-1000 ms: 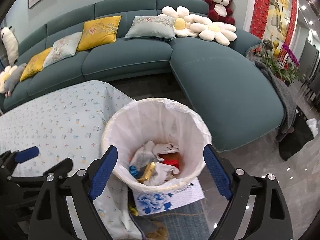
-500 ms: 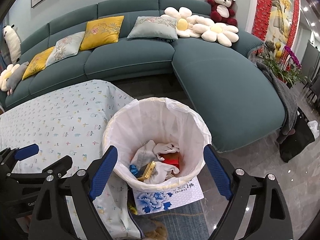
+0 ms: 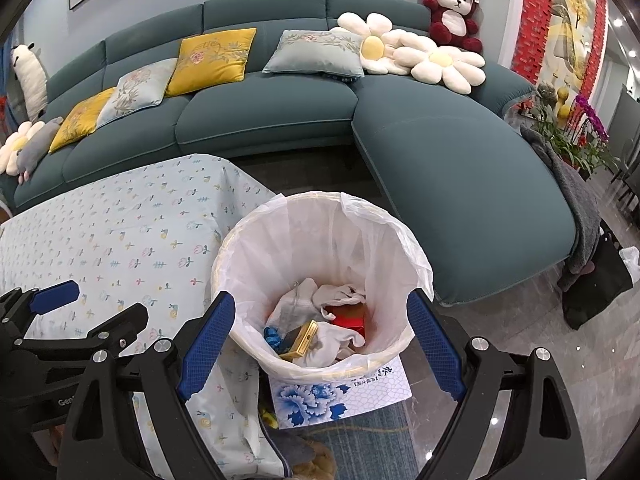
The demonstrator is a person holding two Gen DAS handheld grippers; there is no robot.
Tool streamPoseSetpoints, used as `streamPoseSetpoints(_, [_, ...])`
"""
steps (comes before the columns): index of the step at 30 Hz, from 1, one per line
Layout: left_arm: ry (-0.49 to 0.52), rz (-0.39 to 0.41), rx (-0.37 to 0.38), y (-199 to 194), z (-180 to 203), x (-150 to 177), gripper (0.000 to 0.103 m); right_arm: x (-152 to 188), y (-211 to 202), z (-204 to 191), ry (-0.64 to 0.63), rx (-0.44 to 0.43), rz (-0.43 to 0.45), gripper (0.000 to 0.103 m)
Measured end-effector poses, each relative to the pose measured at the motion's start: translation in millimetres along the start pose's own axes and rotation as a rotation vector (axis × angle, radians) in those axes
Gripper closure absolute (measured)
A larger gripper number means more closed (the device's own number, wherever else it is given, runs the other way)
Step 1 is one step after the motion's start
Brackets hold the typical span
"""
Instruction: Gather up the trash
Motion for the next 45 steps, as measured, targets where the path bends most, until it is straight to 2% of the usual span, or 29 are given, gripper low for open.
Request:
streamPoseSetpoints(33, [-0.015, 0.000, -0.021, 3.1, -5.7, 2.1, 0.012, 3.8, 6.1, -4.2, -0.018, 0.010, -0.016, 0.019])
streamPoseSetpoints(45, [-0.007, 0.032, -0.026, -1.4, -2.5, 2.8, 0.012, 5.8, 6.2, -4.8, -0.030, 0.014, -0.024, 0.019])
Point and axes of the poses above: each gripper's, at about its wrist camera, not at the fingertips, and y roughly the way its jaws point, z to its right, x to its underside, the point moved 1 cm from there along y, roughly the way its jaws point, and after that the axes turned 6 degrees about -x, right-handed, at the moved point
